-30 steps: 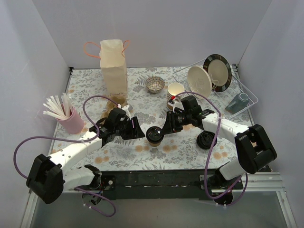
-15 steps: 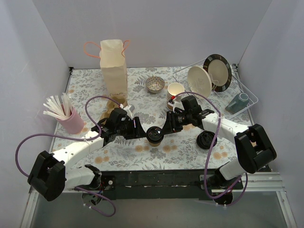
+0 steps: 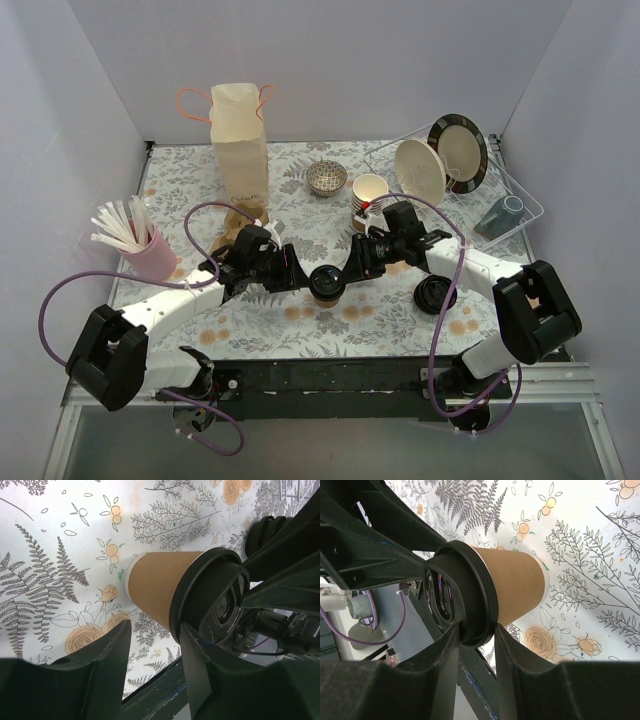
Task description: Pack the takeout coffee
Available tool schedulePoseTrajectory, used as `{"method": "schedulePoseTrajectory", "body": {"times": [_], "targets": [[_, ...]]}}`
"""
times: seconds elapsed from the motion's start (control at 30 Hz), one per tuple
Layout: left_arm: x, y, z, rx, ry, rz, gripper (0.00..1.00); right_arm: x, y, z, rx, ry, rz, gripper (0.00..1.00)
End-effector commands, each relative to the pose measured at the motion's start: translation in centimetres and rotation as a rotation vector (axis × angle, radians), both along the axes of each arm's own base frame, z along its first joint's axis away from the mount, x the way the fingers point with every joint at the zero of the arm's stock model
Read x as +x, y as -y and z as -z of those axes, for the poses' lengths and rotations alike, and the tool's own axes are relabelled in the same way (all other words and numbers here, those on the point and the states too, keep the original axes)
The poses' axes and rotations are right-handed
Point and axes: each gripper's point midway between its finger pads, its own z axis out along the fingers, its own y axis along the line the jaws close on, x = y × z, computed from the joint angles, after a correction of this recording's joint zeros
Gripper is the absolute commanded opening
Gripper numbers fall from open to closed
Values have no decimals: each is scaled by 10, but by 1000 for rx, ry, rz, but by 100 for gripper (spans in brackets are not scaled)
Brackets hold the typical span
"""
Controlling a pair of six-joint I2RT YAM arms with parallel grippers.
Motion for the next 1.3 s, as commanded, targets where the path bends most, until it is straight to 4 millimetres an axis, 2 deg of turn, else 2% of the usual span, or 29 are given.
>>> {"method": "schedulePoseTrajectory", "body": {"times": [0.0,0.1,0.27,0.33,0.43,0.53,0.83,0.93,0.97,1.07,1.1,1.17,1.27], "targets": [[-21,-44,64,260,-179,-96,41,-14,33,63,-224,-39,24,27],[-33,-53,77,308,-248,-108,40,-17,38,68,-232,-42,34,26],[-40,-50,84,300,-306,-107,40,-20,39,70,-218,-50,26,26],[-30,-40,69,271,-284,-100,41,-17,36,65,-204,-30,11,26],[-9,-26,34,216,-212,-95,48,-14,33,58,-189,-2,-24,26],[6,-21,13,195,-172,-94,52,-11,29,51,-172,21,-64,26],[30,-32,0,211,-112,-99,54,-5,17,35,-121,50,-184,29],[38,-25,-14,168,-88,-82,54,-4,11,30,-98,42,-225,29],[41,-20,-31,144,-81,-66,54,-5,12,30,-103,37,-239,29],[42,-14,-60,98,-65,-63,56,2,9,26,-103,53,-253,30],[42,-16,-63,100,-59,-74,56,3,8,24,-101,58,-253,30],[41,-22,-66,123,-57,-94,56,7,6,20,-97,72,-259,31],[41,-29,-55,167,-69,-111,56,10,4,15,-97,74,-258,31]]}}
